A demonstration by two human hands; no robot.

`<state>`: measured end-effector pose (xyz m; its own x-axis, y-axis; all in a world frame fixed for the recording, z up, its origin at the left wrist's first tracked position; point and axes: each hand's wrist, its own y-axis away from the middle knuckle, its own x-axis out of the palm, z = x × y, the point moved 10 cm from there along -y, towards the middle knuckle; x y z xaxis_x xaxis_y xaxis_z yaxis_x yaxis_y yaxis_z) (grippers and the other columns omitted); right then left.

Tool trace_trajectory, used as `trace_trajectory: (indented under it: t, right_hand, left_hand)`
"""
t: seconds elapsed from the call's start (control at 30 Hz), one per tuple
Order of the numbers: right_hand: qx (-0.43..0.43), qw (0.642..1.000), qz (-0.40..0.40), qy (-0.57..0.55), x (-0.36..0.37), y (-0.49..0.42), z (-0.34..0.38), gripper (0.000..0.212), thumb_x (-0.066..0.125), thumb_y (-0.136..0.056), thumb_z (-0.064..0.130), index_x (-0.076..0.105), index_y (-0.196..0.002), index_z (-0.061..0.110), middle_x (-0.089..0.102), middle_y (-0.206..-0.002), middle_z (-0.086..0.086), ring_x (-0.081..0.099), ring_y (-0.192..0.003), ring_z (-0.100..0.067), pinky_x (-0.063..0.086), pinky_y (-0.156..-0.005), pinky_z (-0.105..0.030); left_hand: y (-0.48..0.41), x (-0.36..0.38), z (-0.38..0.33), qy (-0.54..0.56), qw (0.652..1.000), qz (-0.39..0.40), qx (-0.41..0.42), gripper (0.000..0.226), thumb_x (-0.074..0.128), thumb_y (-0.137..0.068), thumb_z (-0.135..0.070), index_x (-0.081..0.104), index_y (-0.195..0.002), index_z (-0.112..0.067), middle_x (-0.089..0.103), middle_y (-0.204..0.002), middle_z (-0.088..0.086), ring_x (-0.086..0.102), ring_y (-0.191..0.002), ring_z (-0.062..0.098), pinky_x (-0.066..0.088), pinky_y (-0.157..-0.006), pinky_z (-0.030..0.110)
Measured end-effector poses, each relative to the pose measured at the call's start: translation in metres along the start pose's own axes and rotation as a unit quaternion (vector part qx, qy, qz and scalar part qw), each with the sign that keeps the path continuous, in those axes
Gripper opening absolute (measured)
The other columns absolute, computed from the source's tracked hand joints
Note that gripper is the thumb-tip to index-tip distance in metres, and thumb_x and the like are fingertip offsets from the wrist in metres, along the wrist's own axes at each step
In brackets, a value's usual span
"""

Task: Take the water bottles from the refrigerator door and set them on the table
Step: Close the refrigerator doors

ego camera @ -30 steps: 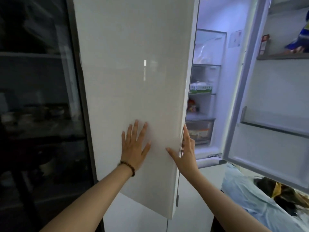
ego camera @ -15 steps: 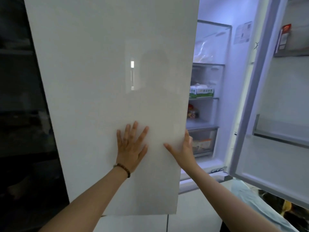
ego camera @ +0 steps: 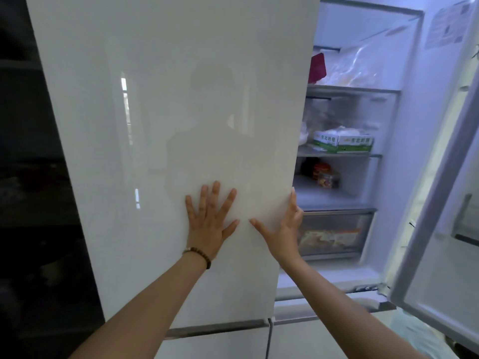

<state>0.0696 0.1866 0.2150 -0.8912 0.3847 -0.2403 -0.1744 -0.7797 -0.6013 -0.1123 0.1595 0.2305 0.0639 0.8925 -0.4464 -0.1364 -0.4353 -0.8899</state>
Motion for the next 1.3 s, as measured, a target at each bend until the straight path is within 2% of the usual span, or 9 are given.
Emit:
trace_trajectory:
  t: [0.3, 0.47, 0.57, 0.67, 0.73, 0.8, 0.9, 1.07, 1.3]
  right_hand:
    - [-0.023, 0.998, 0.049, -0.042, 0.010, -0.007, -0.019, 0.112, 0.079, -0.068, 0.039, -0.003, -0.144, 0.041, 0.022, -0.130, -0.002, 0.035, -0.117, -0.015, 0.035, -0.108, -0.038]
    - [-0.038, 0.993, 0.084, -0.068, 0.007, -0.007, -0.020, 0.105, 0.075, -0.074, 0.036, -0.008, -0.133, 0.062, 0.020, -0.133, 0.004, 0.032, -0.129, -0.019, 0.032, -0.106, -0.029]
    - [-0.053, 0.988, 0.133, -0.066, 0.002, -0.004, -0.020, 0.093, 0.072, -0.078, 0.035, 0.001, -0.138, 0.049, 0.019, -0.148, 0.000, 0.023, -0.137, -0.016, 0.024, -0.109, -0.025]
    - [-0.064, 0.978, 0.200, -0.002, -0.015, 0.003, -0.026, 0.082, 0.069, -0.081, 0.033, 0.018, -0.146, 0.028, 0.027, -0.147, -0.004, 0.025, -0.135, -0.020, 0.022, -0.110, -0.028]
    - [-0.069, 0.967, 0.239, 0.057, -0.038, 0.010, -0.030, 0.072, 0.066, -0.082, 0.037, 0.029, -0.143, 0.024, 0.030, -0.145, -0.005, 0.024, -0.136, -0.022, 0.022, -0.111, -0.031]
    - [-0.067, 0.955, 0.273, 0.091, -0.068, 0.020, -0.034, 0.067, 0.062, -0.083, 0.045, 0.035, -0.141, 0.025, 0.030, -0.146, -0.002, 0.021, -0.138, -0.020, 0.022, -0.114, -0.037]
    - [-0.054, 0.951, 0.276, 0.127, -0.134, 0.035, -0.037, 0.070, 0.059, -0.082, 0.053, 0.034, -0.141, 0.025, 0.031, -0.147, 0.000, 0.023, -0.138, -0.018, 0.023, -0.114, -0.039]
    - [-0.043, 0.958, 0.201, 0.199, -0.284, 0.068, -0.035, 0.071, 0.059, -0.079, 0.056, 0.040, -0.137, 0.021, 0.042, -0.141, -0.004, 0.036, -0.132, -0.022, 0.027, -0.111, -0.035]
    - [-0.048, 0.959, 0.107, 0.258, -0.485, 0.102, -0.020, 0.068, 0.062, -0.082, 0.047, 0.034, -0.140, 0.025, 0.031, -0.149, -0.001, 0.026, -0.139, -0.019, 0.021, -0.114, -0.041]
  left_hand:
    - [0.000, 0.007, 0.000, -0.054, 0.997, 0.052, -0.031, 0.066, 0.014, -0.091, -0.061, -0.004, -0.147, -0.031, -0.023, -0.155, 0.002, -0.017, -0.143, 0.024, -0.002, -0.112, 0.056]
    - [0.004, -0.005, -0.007, -0.062, 0.990, 0.102, -0.080, 0.066, 0.020, -0.090, -0.058, -0.004, -0.147, -0.033, -0.024, -0.154, -0.002, -0.018, -0.143, 0.020, -0.003, -0.114, 0.048]
    - [0.029, -0.012, -0.016, -0.040, 0.984, 0.142, -0.101, 0.063, 0.021, -0.091, -0.053, 0.000, -0.147, -0.034, -0.019, -0.155, -0.008, -0.006, -0.144, 0.017, -0.001, -0.114, 0.041]
    - [0.065, -0.020, -0.030, -0.054, 0.965, 0.227, -0.123, 0.059, 0.009, -0.093, -0.053, 0.014, -0.147, -0.030, 0.006, -0.156, -0.007, 0.029, -0.139, 0.024, 0.008, -0.111, 0.040]
    - [0.079, -0.031, -0.043, -0.042, 0.949, 0.280, -0.140, 0.072, -0.007, -0.086, -0.062, 0.015, -0.147, -0.030, 0.013, -0.155, -0.004, 0.030, -0.139, 0.023, 0.004, -0.114, 0.036]
    - [0.091, -0.039, -0.060, -0.026, 0.932, 0.331, -0.146, 0.087, -0.020, -0.072, -0.070, 0.005, -0.147, -0.034, 0.014, -0.156, -0.004, 0.019, -0.143, 0.019, 0.002, -0.116, 0.035]
    - [0.100, -0.060, -0.096, 0.007, 0.921, 0.358, -0.150, 0.076, 0.000, -0.081, -0.065, 0.011, -0.147, -0.030, 0.032, -0.150, -0.002, 0.031, -0.137, 0.018, 0.021, -0.114, 0.035]
    - [0.116, -0.105, -0.189, 0.076, 0.916, 0.363, -0.151, 0.054, 0.028, -0.095, -0.049, 0.030, -0.143, -0.025, 0.042, -0.144, -0.001, 0.041, -0.128, 0.020, 0.034, -0.105, 0.031]
    - [0.098, -0.152, -0.341, 0.153, 0.922, 0.339, -0.107, 0.067, 0.021, -0.088, -0.059, 0.032, -0.142, -0.022, 0.046, -0.141, 0.001, 0.044, -0.127, 0.021, 0.035, -0.102, 0.032]
